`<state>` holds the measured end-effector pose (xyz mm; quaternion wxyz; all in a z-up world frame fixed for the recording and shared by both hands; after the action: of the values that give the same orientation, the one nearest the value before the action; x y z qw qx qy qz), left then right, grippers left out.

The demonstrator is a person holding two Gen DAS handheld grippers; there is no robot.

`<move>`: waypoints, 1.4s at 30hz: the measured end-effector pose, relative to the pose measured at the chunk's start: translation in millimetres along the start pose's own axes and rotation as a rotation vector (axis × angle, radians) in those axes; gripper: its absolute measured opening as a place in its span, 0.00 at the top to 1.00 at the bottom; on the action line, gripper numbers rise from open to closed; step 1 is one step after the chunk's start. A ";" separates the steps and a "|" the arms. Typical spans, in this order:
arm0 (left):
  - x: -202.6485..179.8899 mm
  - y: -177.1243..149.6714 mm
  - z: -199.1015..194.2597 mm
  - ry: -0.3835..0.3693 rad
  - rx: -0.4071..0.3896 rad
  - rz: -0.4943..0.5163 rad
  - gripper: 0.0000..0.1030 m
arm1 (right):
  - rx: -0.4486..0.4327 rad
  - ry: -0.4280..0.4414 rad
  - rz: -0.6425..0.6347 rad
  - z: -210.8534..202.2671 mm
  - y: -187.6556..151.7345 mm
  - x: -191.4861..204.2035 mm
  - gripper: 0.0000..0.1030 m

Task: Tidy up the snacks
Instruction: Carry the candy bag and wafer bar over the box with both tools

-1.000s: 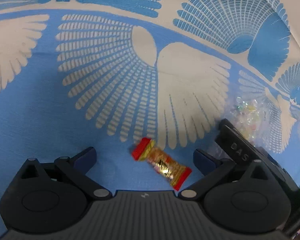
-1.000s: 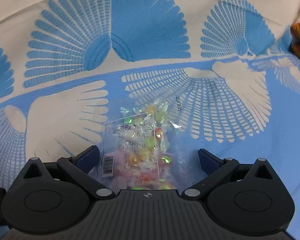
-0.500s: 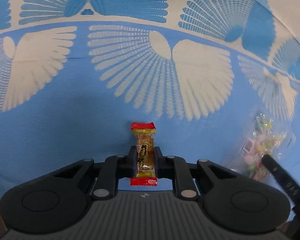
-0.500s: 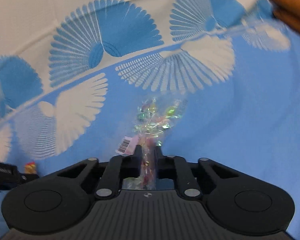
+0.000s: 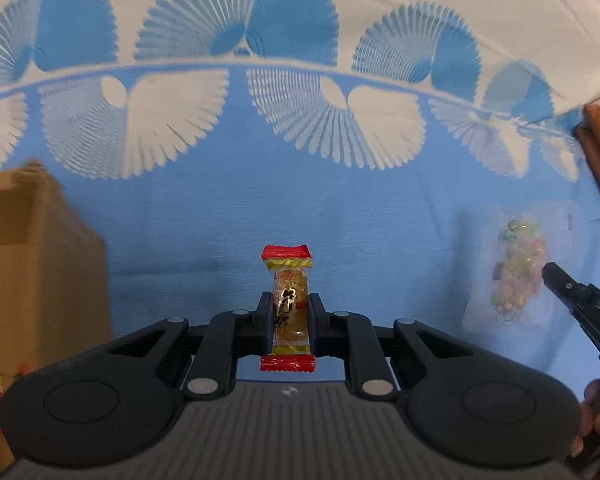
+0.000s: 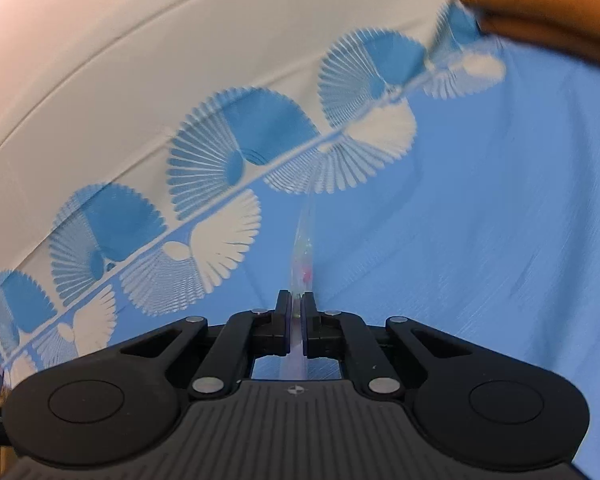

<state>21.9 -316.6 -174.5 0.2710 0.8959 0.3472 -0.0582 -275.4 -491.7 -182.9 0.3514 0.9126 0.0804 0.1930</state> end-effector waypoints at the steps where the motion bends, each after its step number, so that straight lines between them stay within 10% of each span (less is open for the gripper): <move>1: 0.1 -1.7 -13.3 -0.003 -0.010 0.006 0.82 | -0.007 -0.005 -0.012 -8.0 0.0 2.4 0.95; 10: 16.8 -35.3 -140.8 -0.019 -0.106 0.064 0.82 | -0.039 0.065 -0.101 -112.5 -18.1 53.8 0.95; 24: 93.8 -162.3 -290.2 0.066 -0.185 0.092 0.82 | 0.047 0.274 -0.367 -287.9 -137.0 170.2 0.95; 42: 170.5 -271.9 -366.2 0.099 -0.278 -0.047 0.82 | 0.088 0.370 -0.596 -398.8 -243.7 225.0 0.95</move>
<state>-58.3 143.1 -35.4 0.3736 0.8431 0.3857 0.0287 -235.8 -4.4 -9.5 0.3323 0.8128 0.4138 0.2402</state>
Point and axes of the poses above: each gripper's, at about its wrist camera, not at the fingertips, and z roughly the way its jaws point, x to its left, y to its top, the point moved 7 cm from there along z, roughly the way its jaws point, and after that the axes turned 11 degrees about -y, right-handed, at the moved point
